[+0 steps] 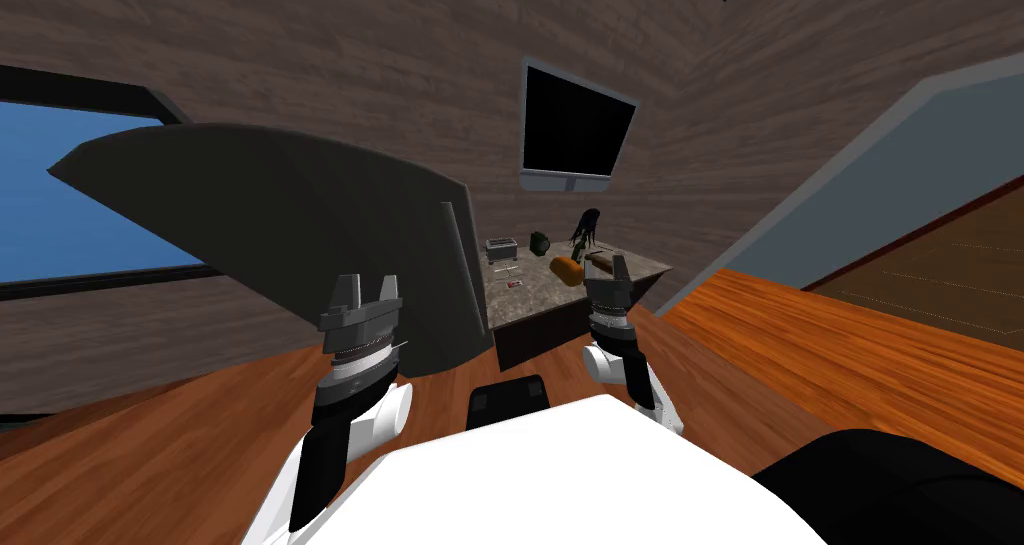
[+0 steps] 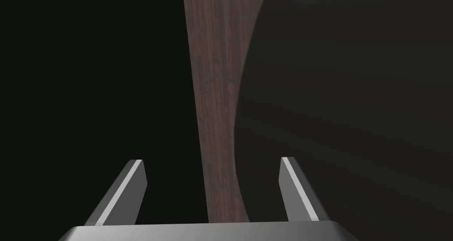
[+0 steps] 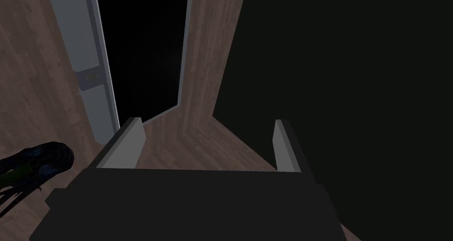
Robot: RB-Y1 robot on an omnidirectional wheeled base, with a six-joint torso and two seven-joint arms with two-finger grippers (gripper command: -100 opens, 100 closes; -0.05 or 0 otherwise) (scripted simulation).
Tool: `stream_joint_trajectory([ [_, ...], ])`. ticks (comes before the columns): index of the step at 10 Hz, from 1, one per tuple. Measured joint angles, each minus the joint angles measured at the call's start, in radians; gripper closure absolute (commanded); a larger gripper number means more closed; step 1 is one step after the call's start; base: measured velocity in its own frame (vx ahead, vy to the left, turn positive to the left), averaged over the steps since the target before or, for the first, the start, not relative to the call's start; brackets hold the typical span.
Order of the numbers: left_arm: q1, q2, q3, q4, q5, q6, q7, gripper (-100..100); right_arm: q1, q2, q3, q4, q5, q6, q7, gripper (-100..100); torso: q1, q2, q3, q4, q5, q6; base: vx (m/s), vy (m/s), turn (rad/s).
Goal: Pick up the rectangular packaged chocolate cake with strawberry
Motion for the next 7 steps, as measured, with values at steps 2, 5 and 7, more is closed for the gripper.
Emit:
stream_joint_trajectory([
  [2, 0.0, 0.0, 0.0, 0.0, 0.0, 0.0, 0.0, 0, 0.017, -0.052, -0.013, 0.016, 0.014, 0.009, 0.0, -100, 0.001, 0.005, 0.003, 0.001, 0.0, 0.0, -0.081, 0.026, 0.096],
  [5, 0.0, 0.0, 0.0, 0.0, 0.0, 0.0, 0.0, 0, 0.044, -0.132, -0.064, 0.063, 0.035, 0.035, -0.005, -100, 0.002, 0.005, 0.003, 0.001, 0.001, 0.0, -0.063, 0.05, 0.18],
  [7, 0.0, 0.0, 0.0, 0.0, 0.0, 0.0, 0.0, 0, 0.088, -0.18, -0.094, 0.087, 0.067, 0.062, -0.001, -100, 0.004, 0.003, 0.002, 0.001, 0.001, 0.0, -0.031, 0.071, 0.242],
])
